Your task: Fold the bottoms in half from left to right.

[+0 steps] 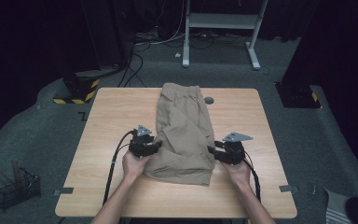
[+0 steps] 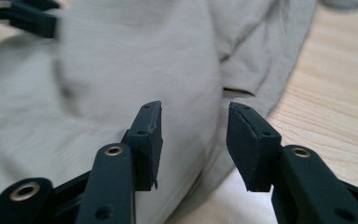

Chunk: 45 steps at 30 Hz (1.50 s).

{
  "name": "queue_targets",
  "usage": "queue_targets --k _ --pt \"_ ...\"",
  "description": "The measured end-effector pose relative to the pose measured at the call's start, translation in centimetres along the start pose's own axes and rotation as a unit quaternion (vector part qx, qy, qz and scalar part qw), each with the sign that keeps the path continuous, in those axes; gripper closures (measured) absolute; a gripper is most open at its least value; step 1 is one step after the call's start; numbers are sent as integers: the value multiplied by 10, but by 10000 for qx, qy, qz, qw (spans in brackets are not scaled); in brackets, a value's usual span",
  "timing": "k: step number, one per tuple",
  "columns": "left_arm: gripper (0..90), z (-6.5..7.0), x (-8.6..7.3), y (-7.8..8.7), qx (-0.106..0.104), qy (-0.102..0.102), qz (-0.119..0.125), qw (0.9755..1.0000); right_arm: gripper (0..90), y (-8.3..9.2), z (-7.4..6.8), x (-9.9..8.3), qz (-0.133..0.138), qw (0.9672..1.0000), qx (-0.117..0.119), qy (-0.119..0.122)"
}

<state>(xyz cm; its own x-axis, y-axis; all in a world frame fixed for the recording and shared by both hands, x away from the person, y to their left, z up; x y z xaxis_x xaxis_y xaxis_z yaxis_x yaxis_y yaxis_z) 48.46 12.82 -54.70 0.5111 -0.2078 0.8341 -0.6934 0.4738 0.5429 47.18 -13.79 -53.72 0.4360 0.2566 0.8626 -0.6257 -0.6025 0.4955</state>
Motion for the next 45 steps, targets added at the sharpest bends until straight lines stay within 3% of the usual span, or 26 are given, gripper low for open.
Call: queue_targets --k 3,4,7,9,11,13,14,16,17,18,20,22,24,26,27,28,29,30,31,33,35,37,38,39,41,45 --pt "677 2 1 -7 -132 4 -79 9999 577 -19 9 -1 -237 9994 -40 -247" --pt "732 2 0 -8 -151 19 -96 9998 654 -26 10 -3 -345 9989 19 -325" --pt "851 2 -2 -5 -161 -91 -145 9997 891 -35 9 -8 -467 9985 140 -234" --pt "877 1 -1 0 -107 -102 -104 9998 899 -32 10 -6 -411 9990 48 -174" --pt "884 0 -2 10 -85 -50 -10 10000 900 -22 17 1 -181 9996 -179 -108" --pt "884 2 -9 19 -269 102 17 9996 900 -13 24 6 5 9995 -273 -132" --pt "884 5 -14 21 -274 68 -56 9996 900 -10 24 6 -17 9996 -217 -155" --pt "869 9 -22 20 -187 -68 -214 9996 893 -13 19 -1 -275 9992 -276 125" --pt "828 8 -23 20 -128 -66 -238 9996 871 -16 18 -4 -396 9988 -256 160" --pt "726 6 -22 20 -111 10 -186 9998 774 -19 17 -7 -458 9986 -229 126" --pt "586 4 -15 20 -122 105 -38 9999 665 -20 18 -5 -299 9993 -206 -118" --pt "525 3 -7 19 -93 59 51 9999 641 -20 18 -2 -206 9995 -187 -161" --pt "523 3 3 15 -110 -10 119 9999 594 -19 19 7 7 9995 -238 -187" --pt "566 3 9 6 -134 29 80 9999 609 -25 20 10 -109 9993 -213 -290" --pt "675 3 10 -3 -152 -6 -79 9999 733 -33 20 9 -238 9991 -95 -349" --pt "738 3 10 -3 -152 -6 -79 9999 733 -33 20 9 -238 9991 -95 -349" --pt "824 4 5 -6 -176 -41 -184 9997 891 -38 18 6 -429 9987 12 -272" --pt "873 4 5 -6 -176 -41 -184 9997 891 -38 18 6 -429 9987 12 -272" --pt "885 4 -2 -1 -245 48 -231 9994 899 -36 21 5 -455 9988 -146 -92" --pt "890 8 -13 7 -410 154 -278 9987 900 -30 23 4 -404 9991 -78 -100" --pt "889 17 -25 14 -379 -63 -423 9984 898 -26 18 -2 -491 9988 -26 57" --pt "846 19 -29 19 -308 -126 -400 9986 872 -25 11 -9 -609 9979 85 189" --pt "759 19 -29 19 -308 -126 -400 9986 872 -25 11 -9 -609 9979 85 189" --pt "661 13 -23 22 -250 7 -232 9994 744 -23 11 -8 -494 9987 21 154" --pt "547 7 -14 24 -151 83 -63 9998 721 -20 13 -1 -285 9996 -14 33" --pt "473 1 5 24 -100 93 242 9996 699 -21 15 12 -141 9998 -140 4"
Point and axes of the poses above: each handheld gripper's, and its own axes: y roughly backward along the jaws, x roughly out of its top, z roughly to its right, the point moved 8 cm from there along -y, roughly forward along the jaws, and after that the axes turned 7 degrees about z, right-handed, at the moved point
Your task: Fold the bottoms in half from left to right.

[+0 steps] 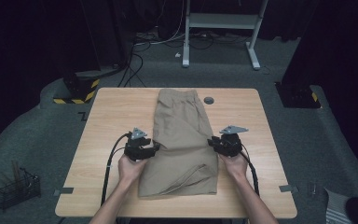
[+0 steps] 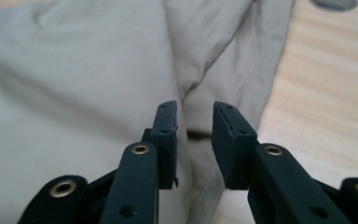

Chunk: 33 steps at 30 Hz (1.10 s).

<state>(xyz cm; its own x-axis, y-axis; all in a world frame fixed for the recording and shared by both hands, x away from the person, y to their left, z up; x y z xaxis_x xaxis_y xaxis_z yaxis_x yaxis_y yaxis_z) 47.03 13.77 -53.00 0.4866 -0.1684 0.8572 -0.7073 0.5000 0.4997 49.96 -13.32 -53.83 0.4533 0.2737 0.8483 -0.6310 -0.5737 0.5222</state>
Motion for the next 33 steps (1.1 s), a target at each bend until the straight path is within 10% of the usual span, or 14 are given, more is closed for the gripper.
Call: queue_targets --k 8,15,22,27,33 --pt "504 -5 -2 -40 1 58 -334 9994 794 -24 -10 -2 -278 9993 233 27" --pt "868 -1 -2 -44 -107 -158 -520 9985 900 -23 -4 1 -258 9994 187 101" --pt "868 2 17 -28 42 -248 -8 9997 900 -7 -3 24 216 9994 45 254" --pt "824 -1 -8 -40 21 -54 -377 9993 895 -19 4 13 -69 9997 -69 228" --pt "861 14 -24 -30 -26 -285 -473 9985 896 -15 -2 -11 -232 9996 41 174"
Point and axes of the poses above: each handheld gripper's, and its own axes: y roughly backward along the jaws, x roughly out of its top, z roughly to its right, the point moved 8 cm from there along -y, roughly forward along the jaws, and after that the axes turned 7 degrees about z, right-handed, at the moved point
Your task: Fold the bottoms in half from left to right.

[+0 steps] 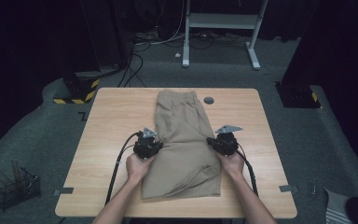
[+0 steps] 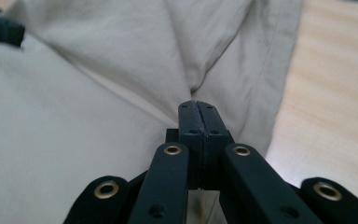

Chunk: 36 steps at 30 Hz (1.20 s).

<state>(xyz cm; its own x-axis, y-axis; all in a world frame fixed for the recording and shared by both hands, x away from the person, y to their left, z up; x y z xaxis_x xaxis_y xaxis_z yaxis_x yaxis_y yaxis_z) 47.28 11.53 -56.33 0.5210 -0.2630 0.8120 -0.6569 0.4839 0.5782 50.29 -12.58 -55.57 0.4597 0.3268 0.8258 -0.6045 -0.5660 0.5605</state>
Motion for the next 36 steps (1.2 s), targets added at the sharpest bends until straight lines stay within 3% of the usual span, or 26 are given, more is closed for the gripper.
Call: queue_targets --k 2,6,7,10,11,17,23,30,32,36 --pt "862 13 -11 13 -78 -174 1 9998 895 11 -11 -13 -40 10000 85 30" --pt "801 16 -18 24 -148 -119 100 9998 880 23 -24 -21 -92 9996 250 133" --pt "759 11 -15 29 -102 30 290 9995 840 25 -25 -19 -5 9996 248 125" --pt "648 2 -9 31 -10 185 403 9990 785 26 -21 -9 190 9996 209 5" --pt "611 -6 -4 30 117 349 522 9980 761 25 -15 1 333 9993 120 -95" --pt "540 -16 2 31 118 553 773 9954 745 7 -6 16 317 9993 0 -212" --pt "507 -21 2 28 189 594 742 9953 699 -16 -15 15 -14 9999 41 -124" --pt "478 -23 -11 11 257 552 377 9974 624 -35 -20 9 -186 9997 36 -174" --pt "477 -23 -13 8 290 516 305 9978 632 -38 -22 7 -258 9995 43 -163" --pt "470 -24 -16 3 475 298 222 9982 772 -42 -25 5 -343 9994 28 64"
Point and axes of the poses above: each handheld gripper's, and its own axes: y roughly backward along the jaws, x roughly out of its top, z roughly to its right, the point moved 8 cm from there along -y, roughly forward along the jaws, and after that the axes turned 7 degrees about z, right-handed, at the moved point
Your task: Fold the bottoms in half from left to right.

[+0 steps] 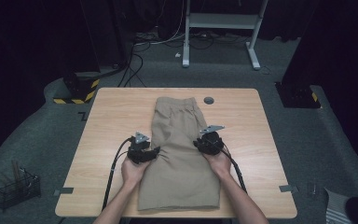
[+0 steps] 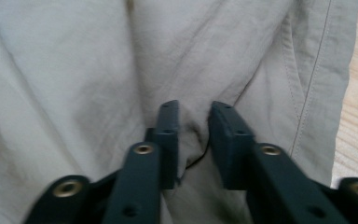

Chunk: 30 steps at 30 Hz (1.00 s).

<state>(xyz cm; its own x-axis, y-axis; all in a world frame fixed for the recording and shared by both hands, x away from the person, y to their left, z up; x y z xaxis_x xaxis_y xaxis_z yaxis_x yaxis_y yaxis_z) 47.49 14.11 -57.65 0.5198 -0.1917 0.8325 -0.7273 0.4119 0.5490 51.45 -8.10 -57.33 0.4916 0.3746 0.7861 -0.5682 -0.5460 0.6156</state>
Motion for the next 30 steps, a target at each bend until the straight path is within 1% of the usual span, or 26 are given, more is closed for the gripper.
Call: queue_targets --k 1,2,3,6,8,9,10,12,13,14,15,16,17,18,19,20,21,22,23,24,25,26,27,28,29,30 --pt "468 0 0 0 15 -43 10 10000 827 0 0 1 -11 10000 39 -35" --pt "467 0 0 0 15 -43 10 10000 827 0 0 1 -11 10000 39 -35" --pt "467 0 -1 -1 33 -137 14 9999 889 0 2 2 -52 9999 -21 116" --pt "467 0 -1 0 24 -176 33 9998 896 1 3 4 -80 9998 -50 162" --pt "467 -1 -1 0 22 -200 38 9998 898 10 10 11 97 9997 -193 150" --pt "467 -2 -2 0 45 -238 20 9997 897 16 14 14 167 9994 -272 113" --pt "467 -2 -2 1 48 -234 26 9997 897 21 20 17 255 9990 -360 92" --pt "467 -3 -2 1 50 -222 32 9997 897 33 34 22 458 9975 -537 -67" --pt "467 -3 -2 1 45 -217 31 9997 897 36 43 22 476 9967 -637 -140" --pt "467 -3 -2 1 45 -217 31 9997 897 36 43 22 476 9967 -637 -140" --pt "467 -3 -2 1 44 -198 34 9998 896 36 59 16 317 9959 -819 -231" --pt "467 -3 -2 1 44 -198 34 9998 896 36 59 16 317 9959 -819 -231" --pt "468 -4 -1 1 39 -109 25 9999 886 32 67 9 186 9960 -826 -283" --pt "469 -4 -1 1 40 -37 0 10000 865 31 67 7 134 9962 -819 -280" --pt "472 -5 0 2 39 45 -12 10000 816 31 65 6 164 9958 -865 -268" --pt "472 -6 0 2 33 98 6 9999 768 33 62 5 224 9959 -806 -346" --pt "472 -6 2 4 15 124 38 9999 706 35 59 5 297 9964 -697 -392" --pt "472 -6 2 4 15 124 38 9999 659 39 54 5 345 9966 -621 -421" --pt "472 -5 5 6 -25 105 127 9999 632 44 50 4 404 9966 -543 -460" --pt "471 -4 6 7 -38 103 159 9998 604 48 47 3 458 9964 -478 -531" --pt "469 -4 7 7 -68 103 129 9998 582 52 44 0 464 9963 -447 -573" --pt "468 -4 7 7 -68 103 129 9998 582 52 44 0 464 9963 -447 -573" --pt "469 -2 10 4 -79 40 91 9999 573 57 39 -6 455 9959 -394 -672" --pt "475 -2 10 4 -79 40 91 9999 590 57 37 -11 401 9962 -357 -686" --pt "499 1 12 -1 -102 -16 17 9999 643 54 35 -15 308 9969 -357 -628" --pt "539 1 12 -1 -102 -16 17 9999 643 54 35 -15 308 9969 -357 -628"
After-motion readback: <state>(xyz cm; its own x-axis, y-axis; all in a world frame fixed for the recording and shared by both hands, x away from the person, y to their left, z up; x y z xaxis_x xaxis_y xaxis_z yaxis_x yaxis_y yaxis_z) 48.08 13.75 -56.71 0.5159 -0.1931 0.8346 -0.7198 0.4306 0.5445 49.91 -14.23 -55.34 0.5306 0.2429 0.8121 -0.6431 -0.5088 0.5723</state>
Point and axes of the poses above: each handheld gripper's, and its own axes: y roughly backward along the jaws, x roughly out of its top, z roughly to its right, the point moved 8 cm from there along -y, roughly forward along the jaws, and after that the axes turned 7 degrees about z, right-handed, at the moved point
